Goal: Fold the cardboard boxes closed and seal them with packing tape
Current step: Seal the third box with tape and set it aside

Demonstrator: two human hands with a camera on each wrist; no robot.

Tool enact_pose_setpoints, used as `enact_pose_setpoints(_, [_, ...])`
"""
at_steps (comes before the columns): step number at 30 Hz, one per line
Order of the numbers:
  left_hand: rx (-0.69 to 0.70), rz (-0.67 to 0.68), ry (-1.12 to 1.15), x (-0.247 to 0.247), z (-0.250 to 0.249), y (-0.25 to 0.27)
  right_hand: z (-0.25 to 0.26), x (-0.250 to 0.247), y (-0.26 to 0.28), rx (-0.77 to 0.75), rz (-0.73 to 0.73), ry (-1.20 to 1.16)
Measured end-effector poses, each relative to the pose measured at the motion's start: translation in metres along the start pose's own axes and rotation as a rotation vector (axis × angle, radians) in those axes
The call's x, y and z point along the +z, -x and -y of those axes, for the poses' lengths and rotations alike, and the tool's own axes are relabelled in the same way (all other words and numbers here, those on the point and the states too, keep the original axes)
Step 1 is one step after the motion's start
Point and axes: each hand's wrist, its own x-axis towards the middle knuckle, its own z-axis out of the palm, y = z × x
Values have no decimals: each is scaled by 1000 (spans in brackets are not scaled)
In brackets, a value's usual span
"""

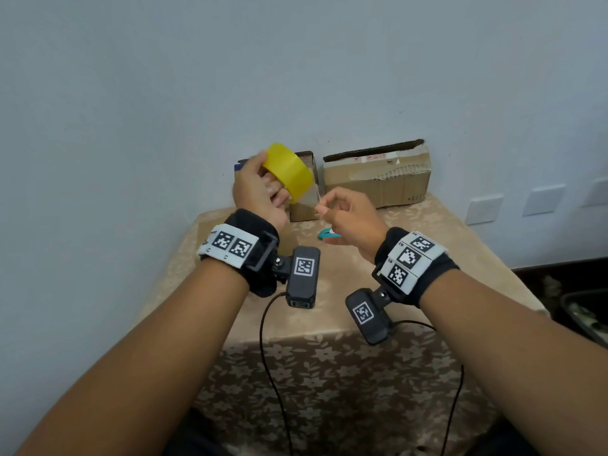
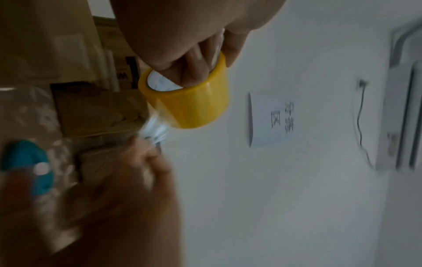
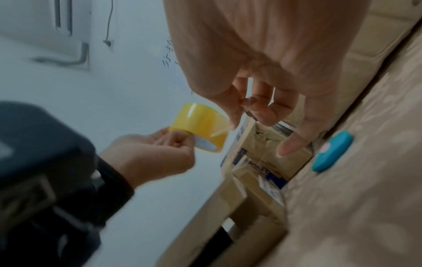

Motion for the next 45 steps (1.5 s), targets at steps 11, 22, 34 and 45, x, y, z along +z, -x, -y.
enact_pose_setpoints(11, [11, 129, -47, -6, -20, -8, -4, -11, 5, 226, 111, -252])
enact_pose_setpoints(22, [-43, 198, -80, 3, -18, 0, -11, -18, -2, 397, -160, -349])
enact_pose_setpoints(34, [-229, 237, -444, 15, -14, 10, 6, -8, -4, -235, -78, -292])
enact_pose_setpoints(45, [-86, 190, -919, 12, -11, 12, 1, -20, -11, 68, -187, -532])
